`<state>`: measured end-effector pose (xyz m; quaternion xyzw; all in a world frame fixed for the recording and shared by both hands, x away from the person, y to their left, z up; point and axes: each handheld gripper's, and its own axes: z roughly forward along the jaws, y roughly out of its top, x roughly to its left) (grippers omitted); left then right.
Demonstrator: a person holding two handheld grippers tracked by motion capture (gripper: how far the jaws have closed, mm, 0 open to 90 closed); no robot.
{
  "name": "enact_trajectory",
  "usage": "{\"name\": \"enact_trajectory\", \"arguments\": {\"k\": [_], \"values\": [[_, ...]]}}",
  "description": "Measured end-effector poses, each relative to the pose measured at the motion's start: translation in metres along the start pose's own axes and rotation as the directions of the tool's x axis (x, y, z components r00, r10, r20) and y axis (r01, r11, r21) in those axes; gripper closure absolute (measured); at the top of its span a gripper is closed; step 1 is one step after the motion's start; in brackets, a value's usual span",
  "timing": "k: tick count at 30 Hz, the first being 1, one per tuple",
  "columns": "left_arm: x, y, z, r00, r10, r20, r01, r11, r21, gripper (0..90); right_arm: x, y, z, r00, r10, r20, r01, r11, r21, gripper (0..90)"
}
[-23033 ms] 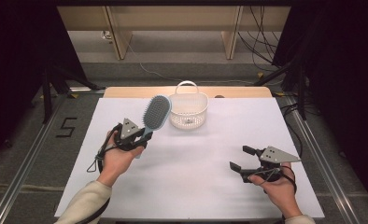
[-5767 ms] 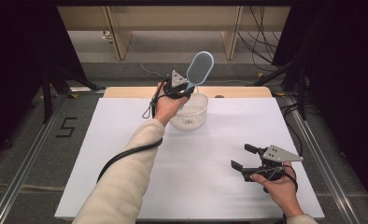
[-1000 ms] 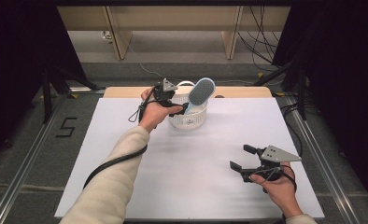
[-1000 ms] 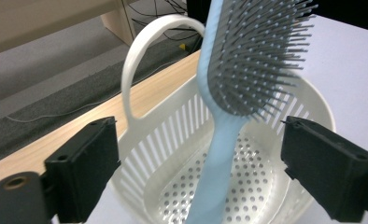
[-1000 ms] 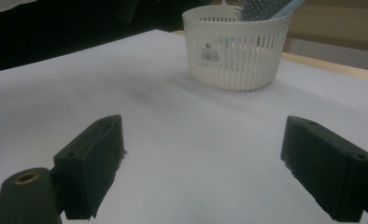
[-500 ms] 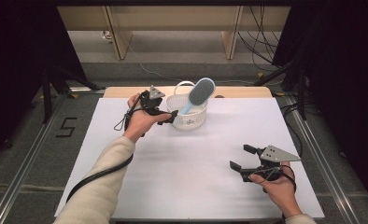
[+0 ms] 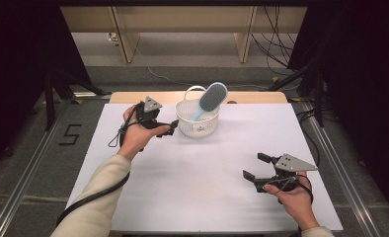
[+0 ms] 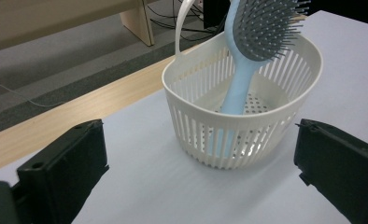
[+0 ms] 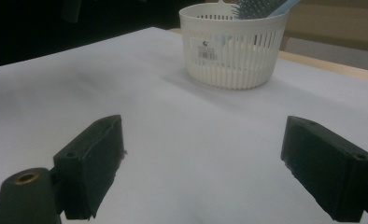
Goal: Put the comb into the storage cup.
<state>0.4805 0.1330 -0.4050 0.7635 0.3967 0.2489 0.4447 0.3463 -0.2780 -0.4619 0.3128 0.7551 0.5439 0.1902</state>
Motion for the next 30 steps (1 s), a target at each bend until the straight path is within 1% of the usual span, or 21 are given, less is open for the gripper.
{"name": "enact_trajectory", "arguments": {"k": [2,7,11,13,19,24,27,30], "values": [[0.001,-0.003,-0.003,1.0,0.002,0.005,-0.002,1.0,-0.001,2.0,0.0,0.0,0.0,1.0,0.0,0.002,0.0,1.0,0.004,14.2],[0.003,-0.007,-0.01,1.0,0.003,0.001,-0.003,1.0,-0.005,2.5,0.0,0.0,-0.001,1.0,0.002,0.003,-0.002,1.0,0.004,14.2],[0.003,-0.011,-0.015,1.0,0.009,0.004,-0.009,1.0,0.002,2.5,0.0,0.0,-0.001,1.0,0.003,0.003,-0.003,1.0,0.001,14.2],[0.004,-0.013,-0.018,1.0,0.005,0.006,-0.005,1.0,0.007,2.5,0.0,0.0,-0.001,1.0,0.0,0.005,0.0,1.0,0.003,14.1],[0.004,-0.018,-0.027,1.0,0.004,0.001,-0.004,1.0,-0.001,2.6,0.0,0.0,-0.001,1.0,0.001,0.005,-0.001,1.0,0.0,14.1],[0.003,-0.024,-0.033,1.0,0.007,-0.002,-0.007,1.0,0.006,2.7,0.0,0.001,-0.001,1.0,-0.001,0.009,0.0,1.0,0.003,14.2],[0.004,-0.026,-0.037,1.0,-0.002,-0.002,0.002,1.0,-0.002,2.7,0.0,0.001,-0.001,1.0,0.0,0.009,0.0,1.0,0.003,14.1],[0.003,-0.028,-0.04,1.0,0.003,-0.001,-0.003,1.0,0.003,2.8,-0.001,0.001,-0.001,1.0,0.001,0.009,-0.001,1.0,0.003,14.1]]}}
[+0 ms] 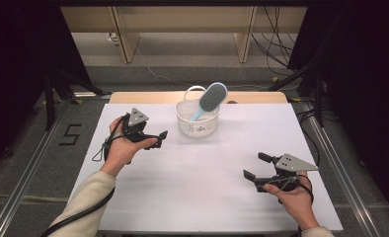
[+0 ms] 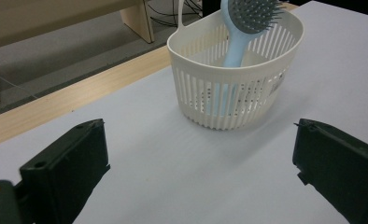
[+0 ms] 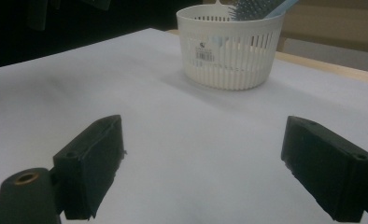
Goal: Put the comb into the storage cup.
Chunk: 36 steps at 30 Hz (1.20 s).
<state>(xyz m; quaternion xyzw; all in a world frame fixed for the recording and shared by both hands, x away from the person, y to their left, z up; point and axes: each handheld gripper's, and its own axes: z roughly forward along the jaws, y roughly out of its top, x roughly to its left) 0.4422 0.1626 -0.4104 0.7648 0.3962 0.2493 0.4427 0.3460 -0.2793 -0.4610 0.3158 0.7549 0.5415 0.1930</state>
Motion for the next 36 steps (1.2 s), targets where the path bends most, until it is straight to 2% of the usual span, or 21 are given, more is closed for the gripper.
{"name": "enact_trajectory", "arguments": {"k": [14,17,36], "values": [[-0.003,-0.009,-0.012,1.0,0.008,-0.003,-0.008,1.0,0.0,2.8,0.0,0.0,0.0,1.0,-0.002,0.001,0.002,1.0,0.001,14.1],[-0.004,-0.011,-0.015,1.0,0.006,-0.008,-0.006,0.9999,-0.013,3.4,0.0,0.0,0.0,1.0,-0.001,0.002,0.001,1.0,0.0,14.1],[-0.012,-0.027,-0.031,0.9999,0.01,0.01,-0.01,0.9999,-0.01,3.3,0.0,0.0,-0.001,1.0,-0.001,0.002,0.001,1.0,-0.002,14.0]]}}
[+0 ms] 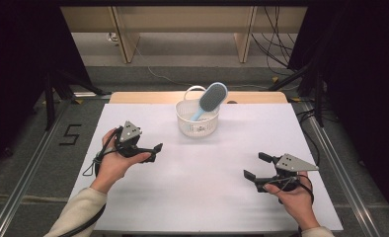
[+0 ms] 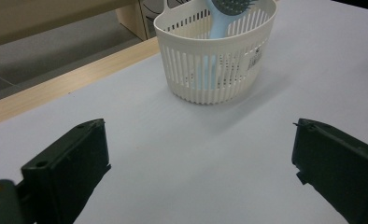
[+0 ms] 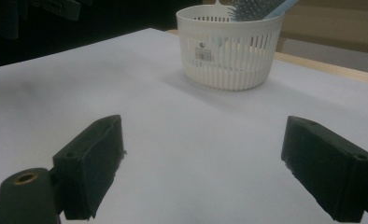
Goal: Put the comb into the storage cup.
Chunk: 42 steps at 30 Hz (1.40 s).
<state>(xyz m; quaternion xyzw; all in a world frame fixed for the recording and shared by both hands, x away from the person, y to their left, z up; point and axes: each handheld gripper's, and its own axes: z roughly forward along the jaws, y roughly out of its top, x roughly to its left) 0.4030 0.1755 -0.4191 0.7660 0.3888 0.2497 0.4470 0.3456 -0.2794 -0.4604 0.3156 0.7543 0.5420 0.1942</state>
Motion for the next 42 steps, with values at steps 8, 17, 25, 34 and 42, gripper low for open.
{"name": "enact_trajectory", "arguments": {"k": [8,17,25,34,42], "values": [[-0.001,-0.006,-0.007,1.0,0.003,-0.003,-0.003,1.0,0.0,3.2,0.0,0.0,0.0,1.0,-0.002,-0.001,0.002,1.0,0.001,14.0],[0.001,-0.009,-0.016,0.9999,0.013,-0.008,-0.013,0.9998,-0.013,3.1,0.0,0.0,0.0,1.0,0.0,-0.002,0.0,1.0,-0.003,14.0],[0.002,-0.016,-0.025,0.9998,0.019,-0.007,-0.019,0.9997,-0.017,3.1,0.0,0.0,0.0,1.0,-0.001,-0.002,0.001,1.0,-0.001,14.0],[0.0,-0.027,-0.031,0.9995,0.03,0.004,-0.03,0.9994,-0.017,3.1,0.0,0.0,0.0,1.0,0.001,-0.002,-0.001,1.0,-0.002,14.0],[0.0,-0.033,-0.037,0.9993,0.035,0.01,-0.035,0.9992,-0.021,2.8,0.0,0.0,0.0,1.0,0.002,-0.003,-0.002,1.0,-0.003,14.0]]}}
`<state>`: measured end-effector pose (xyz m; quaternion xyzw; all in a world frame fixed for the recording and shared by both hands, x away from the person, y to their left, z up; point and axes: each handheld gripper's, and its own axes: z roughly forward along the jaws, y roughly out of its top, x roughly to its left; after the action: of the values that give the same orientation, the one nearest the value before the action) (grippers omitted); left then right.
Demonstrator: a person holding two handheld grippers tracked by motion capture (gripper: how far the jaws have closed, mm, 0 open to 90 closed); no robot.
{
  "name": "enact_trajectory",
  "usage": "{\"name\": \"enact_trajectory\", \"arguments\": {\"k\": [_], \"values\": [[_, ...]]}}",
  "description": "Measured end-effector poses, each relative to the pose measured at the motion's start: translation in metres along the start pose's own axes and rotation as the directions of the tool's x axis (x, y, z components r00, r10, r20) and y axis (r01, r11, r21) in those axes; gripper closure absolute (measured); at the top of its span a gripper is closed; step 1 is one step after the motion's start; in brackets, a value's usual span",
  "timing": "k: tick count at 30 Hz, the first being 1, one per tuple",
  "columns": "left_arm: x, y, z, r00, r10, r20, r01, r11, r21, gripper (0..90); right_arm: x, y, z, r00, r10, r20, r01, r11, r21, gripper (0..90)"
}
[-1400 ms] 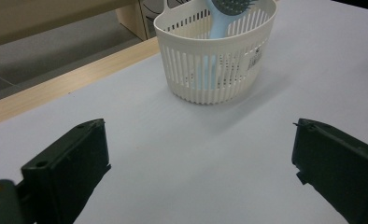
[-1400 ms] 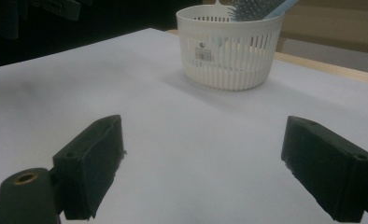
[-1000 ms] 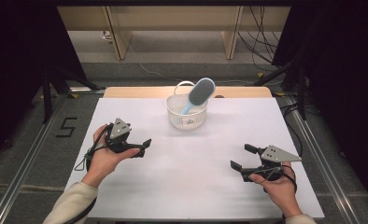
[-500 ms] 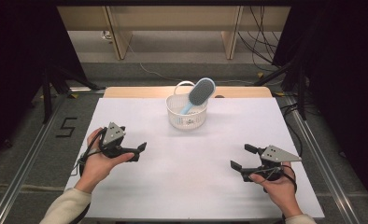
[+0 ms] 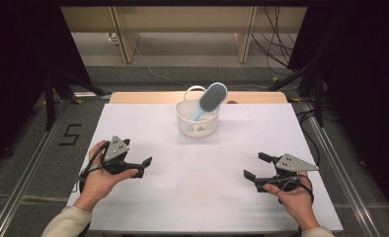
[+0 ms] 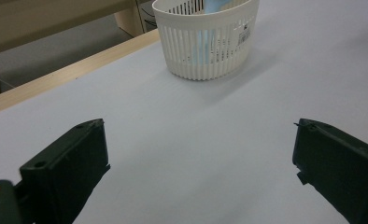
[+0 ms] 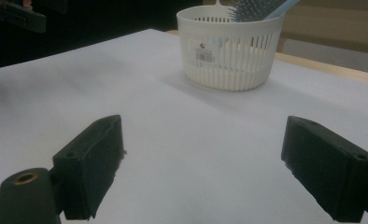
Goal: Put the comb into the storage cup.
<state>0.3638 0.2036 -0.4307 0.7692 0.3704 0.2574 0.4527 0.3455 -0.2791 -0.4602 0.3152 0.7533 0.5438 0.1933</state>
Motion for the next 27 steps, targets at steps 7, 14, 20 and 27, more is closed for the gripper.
{"name": "enact_trajectory", "arguments": {"k": [7,14,20,27], "values": [[0.001,-0.008,-0.005,1.0,0.0,-0.005,0.0,1.0,0.002,2.5,0.0,0.0,0.0,1.0,-0.003,0.001,0.003,1.0,0.004,14.0],[0.003,-0.017,-0.011,0.9999,-0.012,-0.01,0.012,0.9999,-0.005,2.3,0.0,0.0,0.0,1.0,0.0,-0.001,0.0,1.0,0.002,14.0],[0.005,-0.027,-0.016,0.9997,-0.016,-0.019,0.016,0.9999,-0.004,2.2,0.0,0.0,0.0,1.0,-0.002,-0.002,0.002,1.0,0.004,14.0],[0.006,-0.034,-0.02,0.9998,-0.014,-0.017,0.013,0.9996,-0.026,1.9,0.0,0.0,0.0,1.0,0.0,-0.002,0.0,1.0,0.006,14.0]]}}
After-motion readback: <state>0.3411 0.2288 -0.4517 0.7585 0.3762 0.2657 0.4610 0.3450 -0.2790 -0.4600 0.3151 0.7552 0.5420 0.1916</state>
